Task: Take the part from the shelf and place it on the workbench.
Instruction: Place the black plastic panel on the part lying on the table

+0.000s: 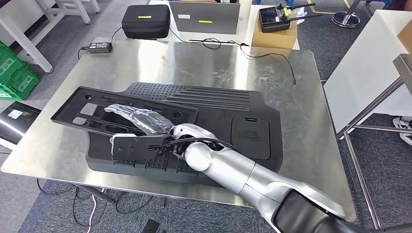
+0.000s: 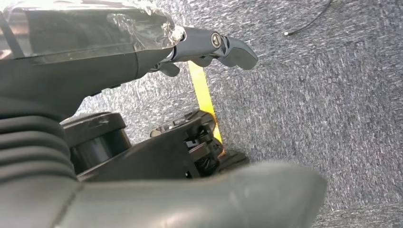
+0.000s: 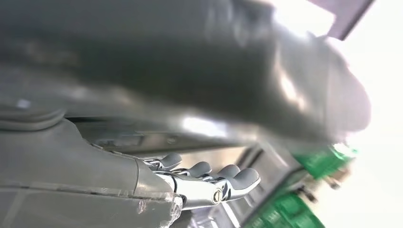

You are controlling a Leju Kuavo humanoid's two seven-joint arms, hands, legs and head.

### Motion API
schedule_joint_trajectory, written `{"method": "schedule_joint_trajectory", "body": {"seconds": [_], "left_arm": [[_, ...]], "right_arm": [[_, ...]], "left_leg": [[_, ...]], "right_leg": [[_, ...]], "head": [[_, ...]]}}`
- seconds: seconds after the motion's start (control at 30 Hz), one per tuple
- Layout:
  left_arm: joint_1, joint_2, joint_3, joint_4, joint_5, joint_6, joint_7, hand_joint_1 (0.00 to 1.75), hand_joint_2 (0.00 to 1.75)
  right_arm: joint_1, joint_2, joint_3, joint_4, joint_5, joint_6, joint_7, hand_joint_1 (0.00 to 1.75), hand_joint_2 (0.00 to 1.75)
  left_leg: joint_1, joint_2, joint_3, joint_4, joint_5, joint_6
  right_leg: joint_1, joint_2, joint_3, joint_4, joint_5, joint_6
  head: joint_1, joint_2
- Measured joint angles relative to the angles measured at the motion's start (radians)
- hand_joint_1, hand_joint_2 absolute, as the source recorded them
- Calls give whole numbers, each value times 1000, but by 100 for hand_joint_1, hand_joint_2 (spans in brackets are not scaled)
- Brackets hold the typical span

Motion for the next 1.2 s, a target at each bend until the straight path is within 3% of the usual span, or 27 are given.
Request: {"method": "schedule_joint_trajectory", "body": {"seconds": [0.13,0.23,0.37,0.53,0.7,0.87,1.2], "left_arm": [[8,0,15,0,7,5,-9,0,0],[24,0,39,0,23,18,-25,0,0],[44,1,64,2,49,40,-51,0,0],[77,1,100,4,75,56,-81,0,0],[84,2,120,7,77,60,-83,0,0],[86,2,133,9,68,57,-60,0,0],[81,2,134,9,54,46,-21,0,0]], "right_arm": [[41,-35,-31,-118,-57,-16,-29,0,0],[118,-74,-80,-281,-188,-54,-98,0,0],[211,-117,-157,-465,-345,-141,-206,0,0],[401,-182,-297,-727,-423,-272,-313,0,0],[571,-222,-404,-919,-366,-367,-367,0,0],[721,-244,-460,-1044,-217,-480,-347,0,0],[819,-262,-489,-1160,-104,-570,-310,0,0]], "left_leg": [[0,0,1,0,0,0],[0,0,1,0,0,1],[0,0,3,0,-1,2],[-1,2,5,-1,-4,5],[-1,4,8,-1,-7,6],[0,5,8,-2,-8,7],[-9,6,6,4,-10,17]], "right_leg": [[0,0,1,0,0,0],[0,0,2,-1,0,0],[0,0,3,-2,0,0],[0,1,6,-3,-2,2],[0,2,9,-4,-4,5],[-1,3,10,-4,-4,5],[-11,2,10,-5,-1,14]], "head": [[0,0],[0,0],[-2,0],[0,0],[-1,0],[-1,0],[-4,0]]}}
